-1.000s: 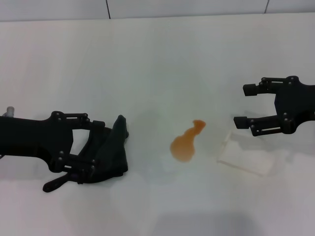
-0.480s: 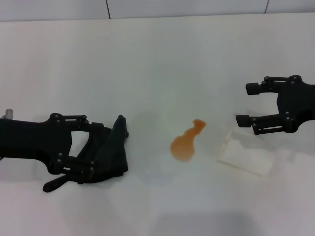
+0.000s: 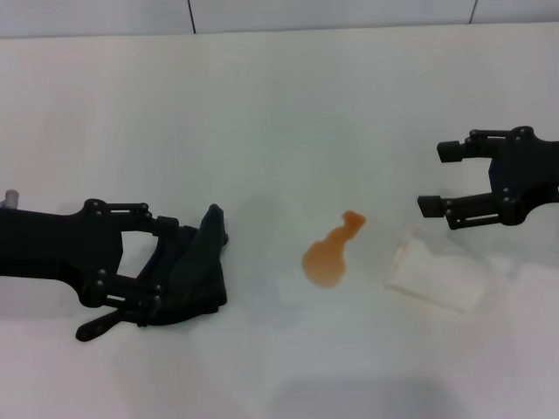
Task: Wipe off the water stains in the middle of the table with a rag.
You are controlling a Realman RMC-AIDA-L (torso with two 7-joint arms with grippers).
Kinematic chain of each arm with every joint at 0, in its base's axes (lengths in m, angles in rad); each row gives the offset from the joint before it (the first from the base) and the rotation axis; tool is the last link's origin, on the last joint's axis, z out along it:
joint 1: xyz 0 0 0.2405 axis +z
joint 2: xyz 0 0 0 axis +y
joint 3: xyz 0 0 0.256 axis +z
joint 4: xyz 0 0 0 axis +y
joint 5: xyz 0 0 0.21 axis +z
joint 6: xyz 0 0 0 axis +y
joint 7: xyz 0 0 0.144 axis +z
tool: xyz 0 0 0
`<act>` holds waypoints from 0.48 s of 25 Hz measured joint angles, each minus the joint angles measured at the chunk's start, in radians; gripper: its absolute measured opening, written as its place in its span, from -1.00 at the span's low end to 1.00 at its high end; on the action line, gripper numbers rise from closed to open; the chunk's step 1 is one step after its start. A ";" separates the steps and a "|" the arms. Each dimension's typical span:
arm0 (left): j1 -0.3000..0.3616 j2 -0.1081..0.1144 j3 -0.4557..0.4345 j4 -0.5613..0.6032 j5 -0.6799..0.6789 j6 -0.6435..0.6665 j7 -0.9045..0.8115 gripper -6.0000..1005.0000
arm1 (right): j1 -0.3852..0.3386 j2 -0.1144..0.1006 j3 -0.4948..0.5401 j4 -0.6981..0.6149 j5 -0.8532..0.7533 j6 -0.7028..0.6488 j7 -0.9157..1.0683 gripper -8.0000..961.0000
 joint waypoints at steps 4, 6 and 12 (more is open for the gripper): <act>-0.009 0.001 -0.003 0.000 0.015 0.000 -0.001 0.72 | 0.003 0.000 -0.042 -0.090 -0.118 0.000 0.120 0.77; -0.012 0.002 -0.003 0.000 0.024 0.000 -0.002 0.72 | -0.001 0.000 -0.076 -0.151 -0.179 0.001 0.191 0.77; -0.013 0.001 -0.004 0.001 0.029 0.000 -0.002 0.72 | -0.003 0.000 -0.158 -0.311 -0.324 -0.014 0.378 0.77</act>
